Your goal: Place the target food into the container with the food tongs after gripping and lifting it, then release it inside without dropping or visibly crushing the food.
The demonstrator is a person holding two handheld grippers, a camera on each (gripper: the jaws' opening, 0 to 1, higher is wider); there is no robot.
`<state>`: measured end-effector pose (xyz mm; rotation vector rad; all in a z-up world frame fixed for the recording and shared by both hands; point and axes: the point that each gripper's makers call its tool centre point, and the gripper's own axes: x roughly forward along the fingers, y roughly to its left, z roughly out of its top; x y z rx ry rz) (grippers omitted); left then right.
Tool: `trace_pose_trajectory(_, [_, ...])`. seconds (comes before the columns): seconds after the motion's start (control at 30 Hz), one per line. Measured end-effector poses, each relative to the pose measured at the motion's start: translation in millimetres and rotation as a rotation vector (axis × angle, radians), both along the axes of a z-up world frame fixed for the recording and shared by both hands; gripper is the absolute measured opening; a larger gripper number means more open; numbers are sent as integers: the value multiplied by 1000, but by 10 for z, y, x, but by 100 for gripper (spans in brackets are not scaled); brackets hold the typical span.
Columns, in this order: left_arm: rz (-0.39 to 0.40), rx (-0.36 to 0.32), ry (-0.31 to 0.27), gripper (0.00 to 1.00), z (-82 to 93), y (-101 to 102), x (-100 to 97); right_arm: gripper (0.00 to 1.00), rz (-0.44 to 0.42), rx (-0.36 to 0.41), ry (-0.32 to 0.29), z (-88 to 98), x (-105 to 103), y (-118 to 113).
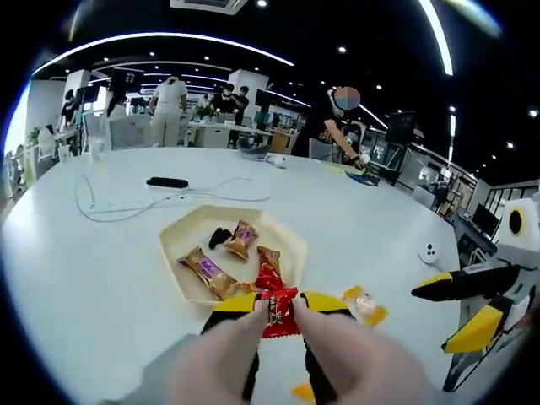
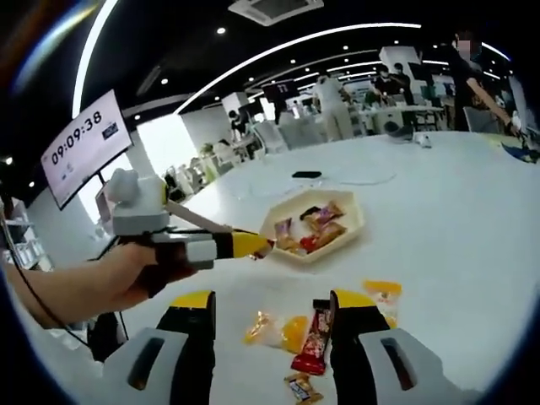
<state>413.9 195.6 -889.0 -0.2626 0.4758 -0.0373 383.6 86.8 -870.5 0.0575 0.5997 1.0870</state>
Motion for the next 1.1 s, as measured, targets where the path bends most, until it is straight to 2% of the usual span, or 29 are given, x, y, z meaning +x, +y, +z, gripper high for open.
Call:
trace_pose_trajectory(0.17, [5,-11,-13,16,52,3,39,55,19,-3,-4,-19,-84,25])
trace_pose_trajectory(0.23, [-10,3,-19,17,89,-7,81,55,12,-2,-18,-21,-76,-10])
trace_pose_trajectory(0.37, [-17,11,-30,17,125,-7,125,55,-11,6,-4,-35,-52,-57])
trace_pose_trajectory(0.4, [-22,-31,-35,17,155,-30,167,55,-24,9,10,-56,-52,-78])
trace_pose_trajectory(0.53, [-26,-53,-46,16,226,-46,216,56,-40,5,14,-72,-42,-102])
trace_pose_trajectory(0.83, [-63,-35,-65,17,345,-42,302,58,-37,2,15,-83,-26,-44])
trace_pose_trajectory(1.1, [-45,-22,-78,17,392,65,282,62,-44,-8,30,-143,-48,-46])
